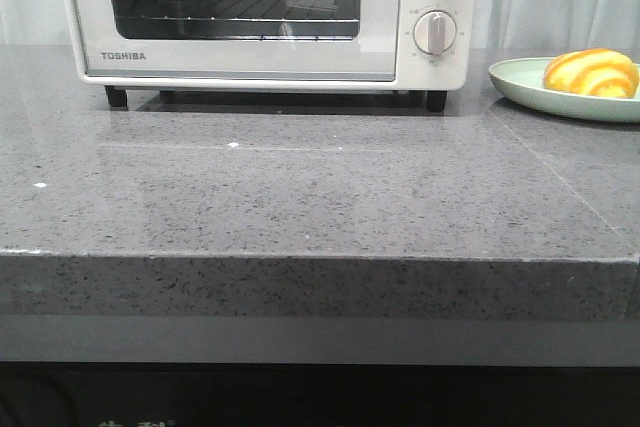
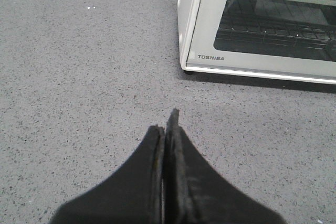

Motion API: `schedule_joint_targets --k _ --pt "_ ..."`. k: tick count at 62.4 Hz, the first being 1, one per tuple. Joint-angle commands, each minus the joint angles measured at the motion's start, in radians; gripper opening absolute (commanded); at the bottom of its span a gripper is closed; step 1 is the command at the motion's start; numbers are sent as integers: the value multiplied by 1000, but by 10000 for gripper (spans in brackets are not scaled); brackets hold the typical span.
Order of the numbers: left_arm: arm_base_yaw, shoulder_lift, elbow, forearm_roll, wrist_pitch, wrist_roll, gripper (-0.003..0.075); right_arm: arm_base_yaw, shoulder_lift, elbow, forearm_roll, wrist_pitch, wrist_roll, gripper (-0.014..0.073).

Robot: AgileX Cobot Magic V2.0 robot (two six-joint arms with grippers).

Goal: Put bread in oven

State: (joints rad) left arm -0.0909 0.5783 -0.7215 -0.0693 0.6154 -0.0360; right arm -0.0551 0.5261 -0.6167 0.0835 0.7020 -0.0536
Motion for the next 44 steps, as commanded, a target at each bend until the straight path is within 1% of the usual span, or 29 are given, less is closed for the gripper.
schedule_joint_targets --k 1,4,6,8,10,14,18,23,29,39,44 --pt "3 8 -33 -10 -65 -1 -18 -2 12 -35 -6 -63 -7 132" --pt "3 8 -33 -10 -70 -1 -18 -2 12 -35 -6 -63 -7 281" --pt "3 8 -33 -10 -77 -1 -18 -2 12 -35 -6 -65 -7 353" --pt "3 10 -33 -19 -90 -1 -18 -2 12 -35 -6 -65 -7 448" --pt "3 13 -35 -37 -100 2 -18 -2 12 -35 -6 -64 -7 509" --pt "-4 33 -46 -89 -125 45 -18 -2 12 -35 -3 -62 -7 579" --pt "-30 65 -68 -152 -147 116 -18 -2 12 -35 10 -62 -7 584" --pt "-72 112 -100 -196 -162 160 -18 -2 12 -35 32 -61 -7 581" --pt "-148 182 -149 -188 -189 160 -18 -2 12 -35 58 -61 -7 581" --pt "-277 299 -234 -129 -225 155 -18 -2 12 -35 59 -61 -7 581" --pt "-333 371 -281 -127 -234 155 -18 -2 12 -35 59 -61 -7 581"
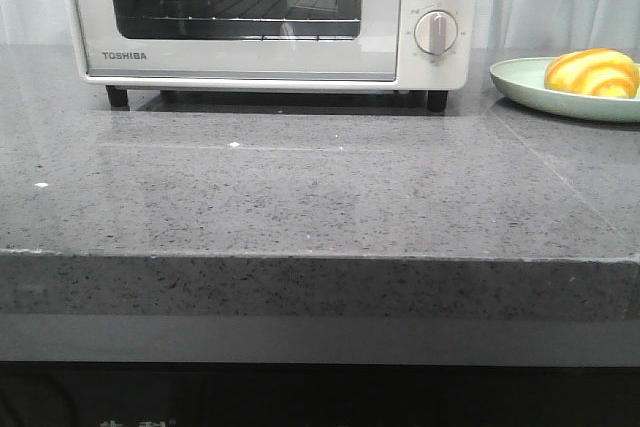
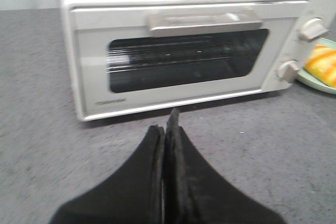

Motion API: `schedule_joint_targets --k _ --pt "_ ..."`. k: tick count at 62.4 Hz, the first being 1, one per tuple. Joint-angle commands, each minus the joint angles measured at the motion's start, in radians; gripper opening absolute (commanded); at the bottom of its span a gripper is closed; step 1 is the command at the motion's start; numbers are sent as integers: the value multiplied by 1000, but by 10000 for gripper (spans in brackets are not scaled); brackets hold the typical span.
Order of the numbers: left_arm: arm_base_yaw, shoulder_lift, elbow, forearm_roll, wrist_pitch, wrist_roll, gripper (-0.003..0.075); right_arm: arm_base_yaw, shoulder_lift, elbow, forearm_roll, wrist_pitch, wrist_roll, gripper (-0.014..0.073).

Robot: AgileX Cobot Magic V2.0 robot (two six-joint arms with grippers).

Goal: Put bread in oven

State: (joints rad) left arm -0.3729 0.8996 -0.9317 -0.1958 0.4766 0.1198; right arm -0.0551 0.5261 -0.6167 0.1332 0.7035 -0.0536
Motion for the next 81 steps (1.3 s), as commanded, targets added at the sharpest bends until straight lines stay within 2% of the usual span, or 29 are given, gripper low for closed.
schedule_joint_targets --k 1,15,27,41,55,62,69,78,81 --pt "-60 61 -79 2 -95 -1 -18 -2 12 -35 9 -63 -7 581" --pt "-185 248 -200 41 -251 -3 -18 -2 12 -35 9 -65 -7 581" --pt "-188 393 -294 41 -393 -3 -18 -2 12 -35 9 -65 -7 581" --pt "-192 529 -384 41 -447 -3 -18 -2 12 -35 9 -65 -7 581" --pt "-190 610 -389 43 -524 -3 -18 -2 12 -35 9 -65 -7 581" --pt "-190 624 -389 43 -488 -3 -18 -2 12 -35 9 -65 -7 581" --pt "-195 610 -389 43 -387 -3 -18 -2 12 -35 9 -65 -7 581" --pt "-214 575 -389 43 -176 -3 -18 -2 12 -35 9 -65 -7 581" --pt "-220 561 -391 41 -57 -3 -18 -2 12 -35 9 -65 -7 581"
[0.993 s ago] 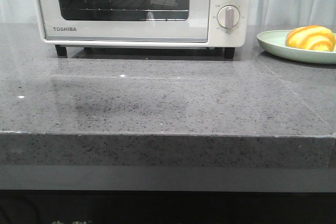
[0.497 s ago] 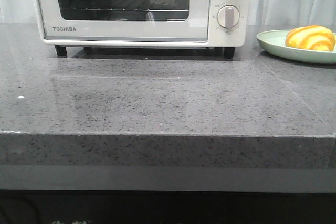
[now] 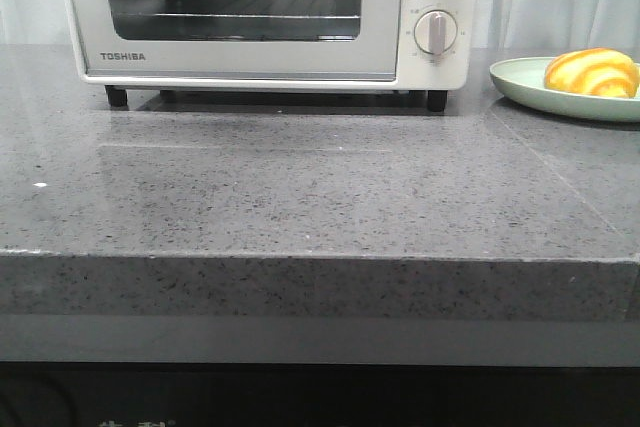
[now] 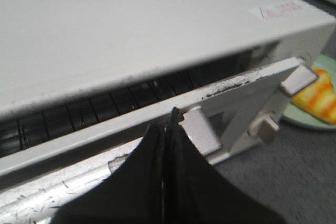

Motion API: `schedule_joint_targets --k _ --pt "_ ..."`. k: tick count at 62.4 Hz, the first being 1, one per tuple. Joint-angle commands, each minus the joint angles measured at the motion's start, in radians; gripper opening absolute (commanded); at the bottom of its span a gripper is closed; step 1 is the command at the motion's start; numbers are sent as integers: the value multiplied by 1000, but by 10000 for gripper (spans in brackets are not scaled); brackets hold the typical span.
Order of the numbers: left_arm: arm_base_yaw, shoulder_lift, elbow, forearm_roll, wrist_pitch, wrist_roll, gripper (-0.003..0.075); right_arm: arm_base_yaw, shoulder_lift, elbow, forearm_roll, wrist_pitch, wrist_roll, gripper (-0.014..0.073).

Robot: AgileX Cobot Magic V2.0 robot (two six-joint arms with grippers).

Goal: Put bread in oven
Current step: 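Pull the oven door down and open with the left gripper, then lower the right gripper over the striped croissant on the plate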

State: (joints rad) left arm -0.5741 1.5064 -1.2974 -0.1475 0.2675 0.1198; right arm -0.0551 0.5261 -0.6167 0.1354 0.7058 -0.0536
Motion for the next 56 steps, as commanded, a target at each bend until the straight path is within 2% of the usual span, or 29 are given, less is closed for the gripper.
schedule_joint_targets --k 1,10,16,23,32,37,56 --pt "-21 -51 -28 -8 185 -3 -18 -2 12 -35 7 -67 -7 581" --pt "-21 -106 -45 -8 475 -3 -18 -2 12 -35 7 -67 -7 581" --pt "-21 -177 -50 -8 564 -3 -18 -2 12 -35 7 -67 -7 581" --pt "-21 -255 -50 17 599 -28 -18 -2 12 -35 7 -58 -7 581" --pt "-21 -342 -48 193 650 -188 -18 -3 12 -42 7 -42 -2 581" --pt "-21 -386 -36 265 678 -227 -18 -4 33 -67 -3 -15 25 581" --pt "-21 -525 96 287 681 -239 -18 -4 310 -258 -36 55 76 581"
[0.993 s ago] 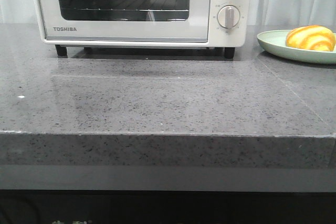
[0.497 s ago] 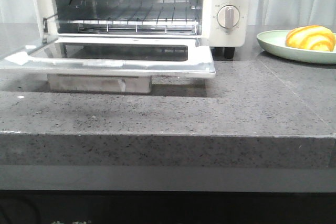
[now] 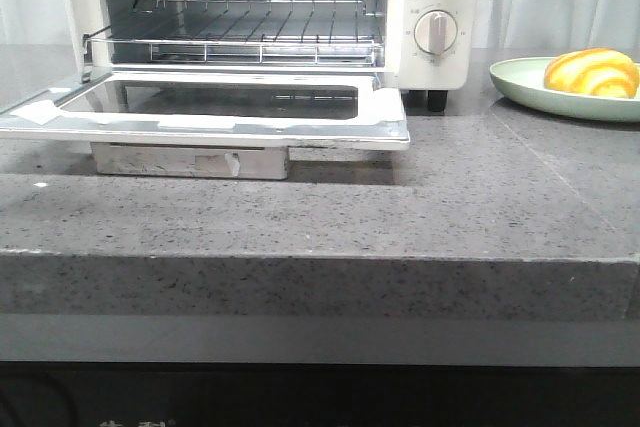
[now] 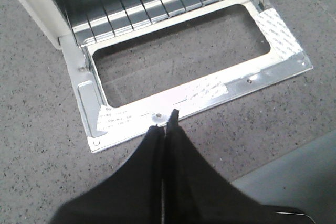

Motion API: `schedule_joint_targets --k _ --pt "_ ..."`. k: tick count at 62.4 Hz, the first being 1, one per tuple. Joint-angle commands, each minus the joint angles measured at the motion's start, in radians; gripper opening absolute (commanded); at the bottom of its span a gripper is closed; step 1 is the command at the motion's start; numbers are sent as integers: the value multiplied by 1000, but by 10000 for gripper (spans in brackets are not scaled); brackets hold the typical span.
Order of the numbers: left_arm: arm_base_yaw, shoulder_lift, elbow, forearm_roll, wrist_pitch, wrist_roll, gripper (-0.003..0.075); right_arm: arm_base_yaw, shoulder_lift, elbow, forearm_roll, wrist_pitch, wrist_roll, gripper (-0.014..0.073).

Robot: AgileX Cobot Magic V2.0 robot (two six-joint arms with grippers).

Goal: Put bread in oven
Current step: 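Lower the right gripper over the striped croissant on the plate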

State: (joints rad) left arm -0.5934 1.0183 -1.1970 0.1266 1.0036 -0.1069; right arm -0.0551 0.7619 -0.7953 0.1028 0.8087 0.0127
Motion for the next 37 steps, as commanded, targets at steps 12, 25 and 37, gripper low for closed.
schedule_joint_targets --k 12,25,37 --pt "-2 -47 11 13 -51 -13 -18 -4 320 -248 15 -37 9 581" --pt "-2 -47 11 11 -60 -13 -18 -4 560 -435 16 10 9 581" --pt "-2 -47 11 11 -60 -13 -18 -4 739 -583 34 49 9 581"
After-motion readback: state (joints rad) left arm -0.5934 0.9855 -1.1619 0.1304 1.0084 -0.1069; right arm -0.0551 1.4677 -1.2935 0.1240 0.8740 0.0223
